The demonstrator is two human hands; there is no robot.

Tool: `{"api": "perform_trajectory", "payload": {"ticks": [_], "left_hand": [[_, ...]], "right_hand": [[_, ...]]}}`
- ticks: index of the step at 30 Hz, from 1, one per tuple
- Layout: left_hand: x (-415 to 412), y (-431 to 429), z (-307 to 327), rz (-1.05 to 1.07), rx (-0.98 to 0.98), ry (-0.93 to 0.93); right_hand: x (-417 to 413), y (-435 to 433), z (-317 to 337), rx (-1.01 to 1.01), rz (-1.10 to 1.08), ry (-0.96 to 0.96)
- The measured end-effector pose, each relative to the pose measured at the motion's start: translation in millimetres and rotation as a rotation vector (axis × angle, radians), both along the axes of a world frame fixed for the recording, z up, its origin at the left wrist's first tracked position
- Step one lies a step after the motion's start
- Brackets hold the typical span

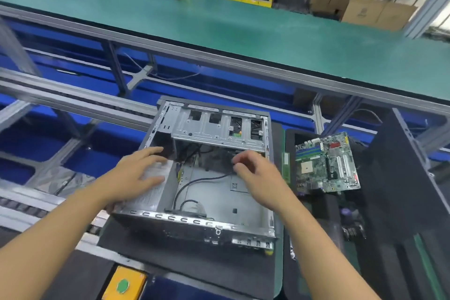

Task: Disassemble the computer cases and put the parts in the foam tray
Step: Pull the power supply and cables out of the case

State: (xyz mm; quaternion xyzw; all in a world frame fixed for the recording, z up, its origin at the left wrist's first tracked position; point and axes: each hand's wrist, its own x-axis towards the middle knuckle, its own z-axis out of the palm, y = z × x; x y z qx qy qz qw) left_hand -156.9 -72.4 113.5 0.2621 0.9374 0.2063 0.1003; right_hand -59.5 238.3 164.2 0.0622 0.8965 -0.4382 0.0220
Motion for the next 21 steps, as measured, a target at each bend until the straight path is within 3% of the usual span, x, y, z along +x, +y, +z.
{"api": "perform_trajectory", "payload": {"ticks": [2, 4, 7, 13, 21], "left_hand": [[7.4, -19.8, 11.9, -0.048, -0.024, -0.139], [15.1, -33.1, 18.8, -0.163, -0.227, -0.213], [25.9, -42.2, 6.3, -0.352, -0.547, -0.013], [41.5, -44.0, -25.0, -0.327, -0.448, 0.33], [49.9, -35.9, -34.4, -0.207, -0.368, 0.455]], "right_hand": [[-15.5, -40.2, 0.3, 0.03, 0.242, -0.103], [-33.2, -75.1, -8.6, 0.074, 0.373, -0.192], [-57.4, -111.7, -26.8, 0.08, 0.414, -0.265], [-81.7, -142.3, -58.9, -0.053, 0.4, -0.286], [-75.8, -139.1, -92.2, -0.379, 0.234, -0.228]]}}
